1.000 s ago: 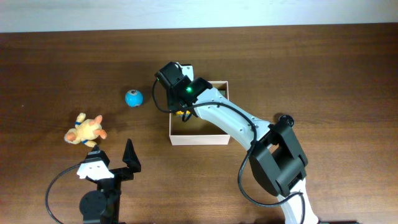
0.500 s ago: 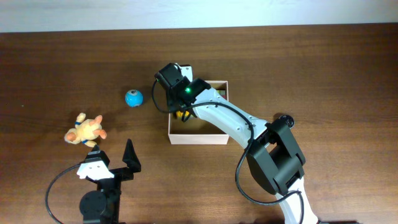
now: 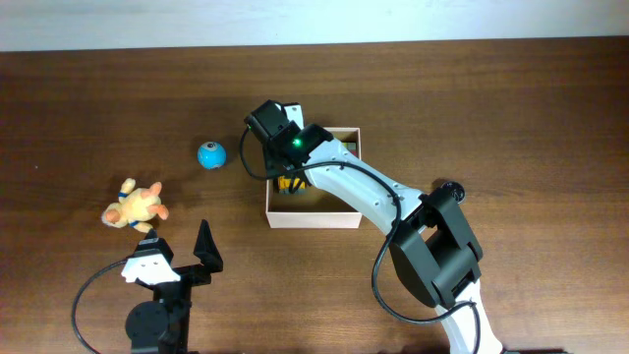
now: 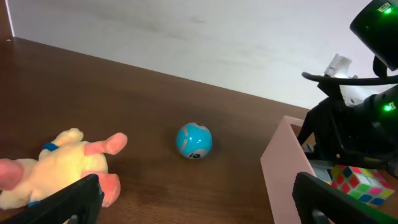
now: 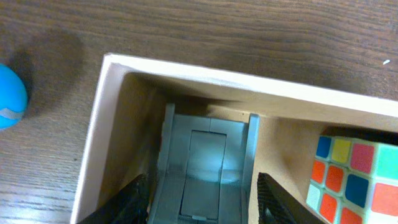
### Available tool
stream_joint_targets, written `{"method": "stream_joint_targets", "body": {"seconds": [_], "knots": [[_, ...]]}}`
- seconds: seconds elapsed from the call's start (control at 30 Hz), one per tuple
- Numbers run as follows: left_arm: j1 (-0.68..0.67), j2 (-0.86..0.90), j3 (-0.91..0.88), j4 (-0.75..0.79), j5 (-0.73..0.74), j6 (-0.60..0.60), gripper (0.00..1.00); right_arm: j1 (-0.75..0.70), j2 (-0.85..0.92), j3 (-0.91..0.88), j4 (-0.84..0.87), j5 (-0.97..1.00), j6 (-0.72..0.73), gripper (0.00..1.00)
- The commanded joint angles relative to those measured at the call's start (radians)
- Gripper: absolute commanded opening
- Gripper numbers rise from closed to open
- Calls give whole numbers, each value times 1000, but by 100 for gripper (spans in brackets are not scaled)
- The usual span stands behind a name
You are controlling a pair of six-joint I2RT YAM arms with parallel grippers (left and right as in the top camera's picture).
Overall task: Pack container
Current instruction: 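Lower the truck into the box's left side with the right gripper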
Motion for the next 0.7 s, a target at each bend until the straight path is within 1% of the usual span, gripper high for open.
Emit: {"method": "stream_joint_targets", "body": {"seconds": [0.0,0.3,0.43,0.53,0.57,0.63,0.67], "knots": [[3,-9,-6,2,11,16,99,4,-33,28,-5,20,-38,51],[3,-9,-6,2,11,16,99,4,-134,29,-18,19,-83,54],[3,-9,-6,2,11,16,99,4,-174,29,-56,23,-89,55],[3,-9,-6,2,11,16,99,4,-180,28,-118,72,-63,54],[3,-9,-6,2,11,16,99,4,-180,28,-140,84,-58,54],[3,-9,-6,2,11,16,99,4,-171,27,-175,88,-58,50],[3,-9,-6,2,11,16,99,4,-163,27,-196,88,-58,46]]}}
